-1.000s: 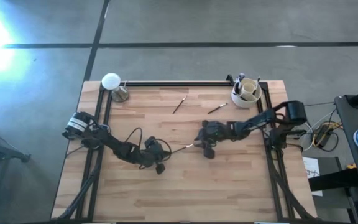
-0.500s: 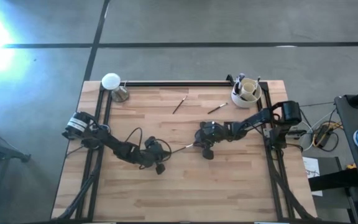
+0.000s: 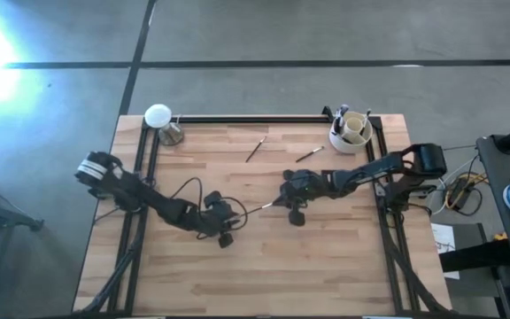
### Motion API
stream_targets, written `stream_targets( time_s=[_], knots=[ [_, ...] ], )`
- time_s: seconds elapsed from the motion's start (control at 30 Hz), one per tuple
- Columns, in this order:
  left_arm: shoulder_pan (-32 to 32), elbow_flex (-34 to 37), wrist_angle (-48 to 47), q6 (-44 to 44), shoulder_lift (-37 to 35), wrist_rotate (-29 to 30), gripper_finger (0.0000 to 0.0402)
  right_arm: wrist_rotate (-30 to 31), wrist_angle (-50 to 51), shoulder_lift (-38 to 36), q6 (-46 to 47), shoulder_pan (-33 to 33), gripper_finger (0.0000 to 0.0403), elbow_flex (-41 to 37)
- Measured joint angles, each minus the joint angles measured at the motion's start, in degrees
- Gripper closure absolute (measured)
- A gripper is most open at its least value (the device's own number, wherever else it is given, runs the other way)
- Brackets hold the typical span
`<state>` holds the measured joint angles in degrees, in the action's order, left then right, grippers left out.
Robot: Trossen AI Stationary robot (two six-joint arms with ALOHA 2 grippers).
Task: Put items in baskets/containers
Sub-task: Put the black eyeshadow brush into the white organizer
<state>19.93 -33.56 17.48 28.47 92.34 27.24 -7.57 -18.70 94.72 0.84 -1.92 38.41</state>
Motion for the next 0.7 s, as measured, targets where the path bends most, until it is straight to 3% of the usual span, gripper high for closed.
stream_targets(
  time_s=[0.23,0.53,0.7],
  knots=[
    [0.0,-7.5,-11.7,-3.1,-5.0,0.6,0.0279,2.1,10.4,-1.0,-2.2,2.2,0.0394,7.1],
    [-0.2,-11.6,-17.8,-5.6,-4.0,-2.1,0.0278,3.3,17.2,-0.9,-4.0,3.7,0.0394,14.1],
    [-0.5,-11.3,-18.0,-5.7,-4.2,-2.5,0.0309,3.2,18.4,-0.9,-4.2,4.0,0.0394,15.5]
  ],
)
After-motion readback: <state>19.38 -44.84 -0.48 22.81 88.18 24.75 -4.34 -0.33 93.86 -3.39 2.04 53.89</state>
